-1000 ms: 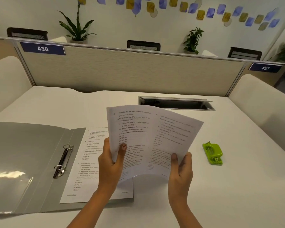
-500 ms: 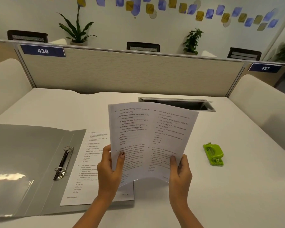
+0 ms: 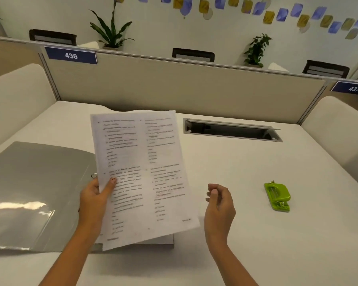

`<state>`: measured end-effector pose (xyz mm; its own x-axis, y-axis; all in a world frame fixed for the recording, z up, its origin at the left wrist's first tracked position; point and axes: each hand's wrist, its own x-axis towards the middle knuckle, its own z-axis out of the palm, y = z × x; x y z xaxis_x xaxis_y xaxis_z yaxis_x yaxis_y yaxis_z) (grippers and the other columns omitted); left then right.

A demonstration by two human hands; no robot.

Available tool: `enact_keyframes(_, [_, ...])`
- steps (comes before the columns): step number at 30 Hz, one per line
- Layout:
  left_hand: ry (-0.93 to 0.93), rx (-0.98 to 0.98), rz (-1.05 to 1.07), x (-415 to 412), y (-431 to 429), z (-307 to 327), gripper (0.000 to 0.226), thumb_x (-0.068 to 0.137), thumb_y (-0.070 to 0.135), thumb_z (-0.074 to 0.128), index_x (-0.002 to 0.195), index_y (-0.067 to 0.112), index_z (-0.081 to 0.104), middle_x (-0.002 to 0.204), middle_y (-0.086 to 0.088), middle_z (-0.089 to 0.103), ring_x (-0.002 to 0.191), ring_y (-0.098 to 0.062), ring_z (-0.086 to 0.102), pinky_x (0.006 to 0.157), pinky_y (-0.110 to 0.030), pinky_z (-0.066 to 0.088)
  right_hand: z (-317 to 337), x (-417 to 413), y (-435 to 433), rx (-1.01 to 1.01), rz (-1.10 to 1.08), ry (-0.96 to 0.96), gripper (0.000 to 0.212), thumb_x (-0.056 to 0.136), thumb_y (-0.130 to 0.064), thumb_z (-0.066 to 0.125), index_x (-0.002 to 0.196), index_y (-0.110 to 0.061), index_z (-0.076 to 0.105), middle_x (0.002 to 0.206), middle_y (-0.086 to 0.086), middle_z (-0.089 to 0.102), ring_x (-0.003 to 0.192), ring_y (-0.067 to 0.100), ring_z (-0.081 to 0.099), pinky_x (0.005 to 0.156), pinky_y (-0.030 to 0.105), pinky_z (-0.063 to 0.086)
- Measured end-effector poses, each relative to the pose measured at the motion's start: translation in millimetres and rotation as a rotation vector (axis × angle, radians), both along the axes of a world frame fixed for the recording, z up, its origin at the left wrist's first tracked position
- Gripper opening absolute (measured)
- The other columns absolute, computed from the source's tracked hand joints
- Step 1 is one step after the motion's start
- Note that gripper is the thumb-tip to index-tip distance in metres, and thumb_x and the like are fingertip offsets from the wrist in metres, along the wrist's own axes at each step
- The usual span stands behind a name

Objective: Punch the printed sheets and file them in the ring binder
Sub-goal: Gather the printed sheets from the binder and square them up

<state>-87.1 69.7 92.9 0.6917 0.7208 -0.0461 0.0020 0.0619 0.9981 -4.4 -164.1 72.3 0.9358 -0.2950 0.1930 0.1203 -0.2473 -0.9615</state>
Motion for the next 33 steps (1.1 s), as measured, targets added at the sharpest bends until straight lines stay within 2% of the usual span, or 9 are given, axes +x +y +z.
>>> enact_keyframes(4, [0.108,-0.207,0.003,-18.6,40.4,-12.8,0.025,0.089,0.021,0.064,0.110,0.007,0.062,0.097,-0.014,0.072,0.069,-0.027,0.071,0.056,-0.034,0.057,-10.3,1.8,16.2,-0.152,0.147,0.251,0.012,0.094,-0.023,0.057,0.105,-0.019,0.056,0.099,0.002,0.066,0.085,0.019,0.065,0.071,0.029,0.053])
enact_keyframes(6, [0.134,-0.282,0.003,-27.4,53.5,-18.2,0.033,0.089,0.020,0.064,0.117,0.004,0.060,0.104,-0.017,0.070,0.078,-0.033,0.067,0.064,-0.038,0.055,-12.9,2.5,25.1,-0.314,0.261,0.376,0.046,0.084,-0.042,0.068,0.116,-0.015,0.049,0.110,0.001,0.060,0.093,0.017,0.060,0.073,0.026,0.045])
enact_keyframes(9, [0.139,-0.321,-0.003,-35.7,61.7,-20.2,0.027,0.091,0.018,0.062,0.114,0.005,0.061,0.099,-0.013,0.070,0.076,-0.030,0.066,0.057,-0.034,0.057,-11.3,3.5,39.7,-0.619,0.402,0.499,0.088,0.067,-0.065,0.072,0.122,-0.006,0.038,0.118,0.007,0.046,0.094,0.018,0.050,0.070,0.023,0.038])
enact_keyframes(11, [0.150,-0.327,0.005,-39.0,64.8,-23.0,0.025,0.091,0.018,0.061,0.113,0.004,0.061,0.097,-0.013,0.070,0.075,-0.030,0.066,0.053,-0.032,0.057,-12.4,4.6,47.7,-0.739,0.431,0.519,0.097,0.062,-0.072,0.070,0.123,-0.004,0.036,0.121,0.011,0.046,0.097,0.021,0.052,0.071,0.025,0.042])
enact_keyframes(13, [0.155,-0.330,0.019,-40.8,66.6,-28.4,0.029,0.091,0.019,0.061,0.115,0.003,0.061,0.102,-0.016,0.069,0.078,-0.032,0.065,0.059,-0.036,0.056,-15.5,5.1,54.8,-0.831,0.448,0.513,0.102,0.059,-0.076,0.068,0.123,-0.004,0.035,0.122,0.011,0.045,0.108,0.024,0.050,0.083,0.029,0.048])
enact_keyframes(16, [0.145,-0.324,0.057,-43.4,62.7,-33.5,0.016,0.093,0.018,0.059,0.106,0.010,0.063,0.102,-0.014,0.069,0.080,-0.033,0.065,0.064,-0.039,0.051,-19.1,2.6,63.5,-0.900,0.458,0.549,0.109,0.050,-0.077,0.073,0.123,-0.007,0.033,0.123,0.009,0.039,0.113,0.024,0.041,0.087,0.029,0.045])
enact_keyframes(21, [0.130,-0.320,0.110,-45.3,54.2,-33.4,0.009,0.094,0.017,0.057,0.101,0.015,0.061,0.099,-0.011,0.068,0.080,-0.031,0.064,0.064,-0.038,0.050,-28.8,-4.0,59.8,-0.965,0.420,0.462,0.103,0.044,-0.076,0.076,0.117,-0.016,0.033,0.117,0.002,0.039,0.094,0.016,0.031,0.085,0.025,0.043])
enact_keyframes(30, [0.168,-0.294,0.114,-50.1,52.6,-35.0,0.018,0.094,0.021,0.058,0.111,0.015,0.060,0.104,-0.013,0.068,0.083,-0.034,0.064,0.063,-0.038,0.050,-25.8,20.0,24.0,-0.899,0.322,0.582,0.086,0.060,-0.056,0.083,0.120,-0.011,0.040,0.122,0.008,0.047,0.115,0.024,0.046,0.084,0.030,0.046])
enact_keyframes(33, [0.172,-0.295,0.105,-49.7,51.1,-37.0,0.024,0.093,0.021,0.058,0.115,0.012,0.059,0.104,-0.014,0.068,0.082,-0.033,0.064,0.062,-0.037,0.049,-28.4,31.6,6.0,-0.843,0.309,0.625,0.052,0.059,-0.054,0.083,0.081,-0.019,0.053,0.099,0.004,0.058,0.093,0.023,0.055,0.063,0.027,0.044])
